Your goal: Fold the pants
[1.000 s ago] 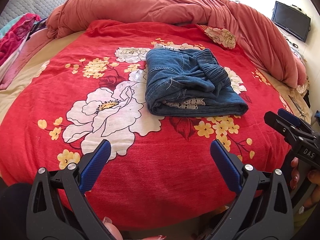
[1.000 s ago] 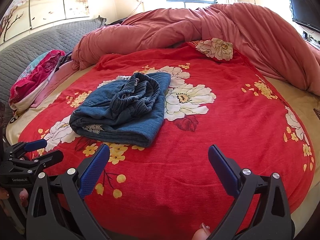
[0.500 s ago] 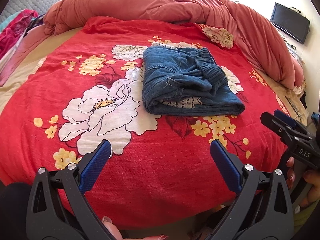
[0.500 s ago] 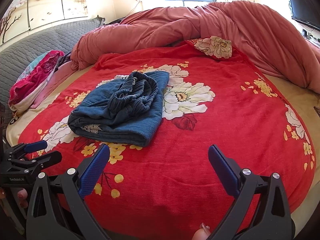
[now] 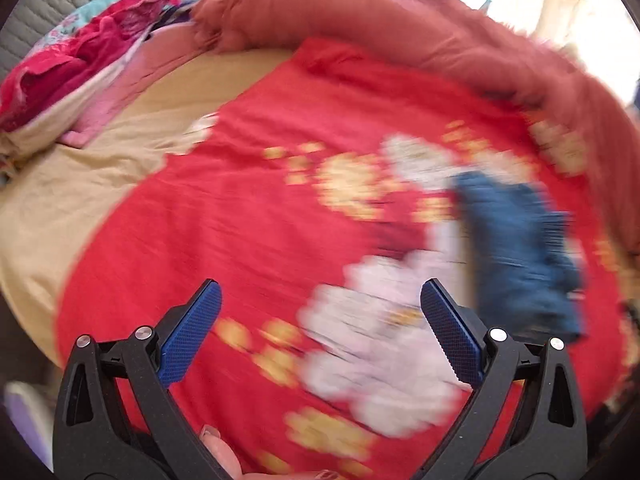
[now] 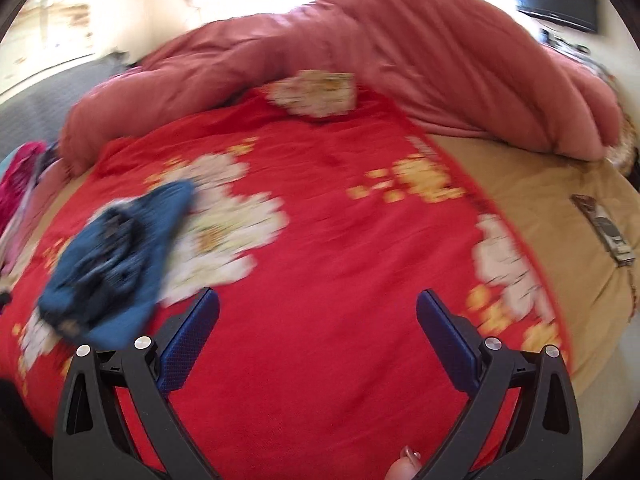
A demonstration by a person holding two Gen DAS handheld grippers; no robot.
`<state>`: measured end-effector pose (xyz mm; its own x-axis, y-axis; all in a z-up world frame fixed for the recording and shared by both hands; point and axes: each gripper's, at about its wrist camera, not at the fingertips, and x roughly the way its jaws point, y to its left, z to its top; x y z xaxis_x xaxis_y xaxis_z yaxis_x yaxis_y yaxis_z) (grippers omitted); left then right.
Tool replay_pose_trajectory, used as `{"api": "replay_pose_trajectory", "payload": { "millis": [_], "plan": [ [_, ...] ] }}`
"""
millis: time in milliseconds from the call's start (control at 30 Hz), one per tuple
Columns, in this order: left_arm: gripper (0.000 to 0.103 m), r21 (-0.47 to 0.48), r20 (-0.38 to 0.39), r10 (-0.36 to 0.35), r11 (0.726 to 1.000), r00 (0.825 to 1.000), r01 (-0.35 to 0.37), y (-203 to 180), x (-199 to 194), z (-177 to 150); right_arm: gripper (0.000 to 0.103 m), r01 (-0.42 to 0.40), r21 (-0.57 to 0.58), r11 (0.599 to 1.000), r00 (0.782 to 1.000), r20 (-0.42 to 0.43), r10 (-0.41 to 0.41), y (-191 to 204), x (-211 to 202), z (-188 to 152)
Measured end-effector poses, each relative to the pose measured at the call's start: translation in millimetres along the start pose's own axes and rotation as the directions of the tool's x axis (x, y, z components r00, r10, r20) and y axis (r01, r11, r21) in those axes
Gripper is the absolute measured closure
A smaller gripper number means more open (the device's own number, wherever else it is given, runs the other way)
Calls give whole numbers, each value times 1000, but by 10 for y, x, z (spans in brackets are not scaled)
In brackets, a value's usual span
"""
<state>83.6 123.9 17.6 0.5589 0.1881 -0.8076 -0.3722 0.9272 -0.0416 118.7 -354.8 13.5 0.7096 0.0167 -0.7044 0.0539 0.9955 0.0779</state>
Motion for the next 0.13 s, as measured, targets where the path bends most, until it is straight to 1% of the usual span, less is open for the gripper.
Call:
{"api": "replay_pose_trajectory", "payload": {
  "millis": [33, 67, 100, 133],
  "plan": [
    [9, 25, -30, 51, 998, 998, -50, 121, 206, 166, 5, 35, 19, 999, 999, 1, -36, -148, 66, 82],
    [9, 28, -49, 79, 997, 996, -78, 210, 331, 270, 5, 78, 46, 996, 997, 6, -79, -324, 138, 194],
    [10, 20, -71, 121, 993, 990, -119, 358, 510, 430, 5, 143, 80, 986, 990, -2, -143, -566, 249, 338],
    [9, 2, -84, 141, 990, 986, -141, 477, 618, 530, 5, 187, 98, 977, 982, -21, -186, -763, 364, 451]
  ]
}}
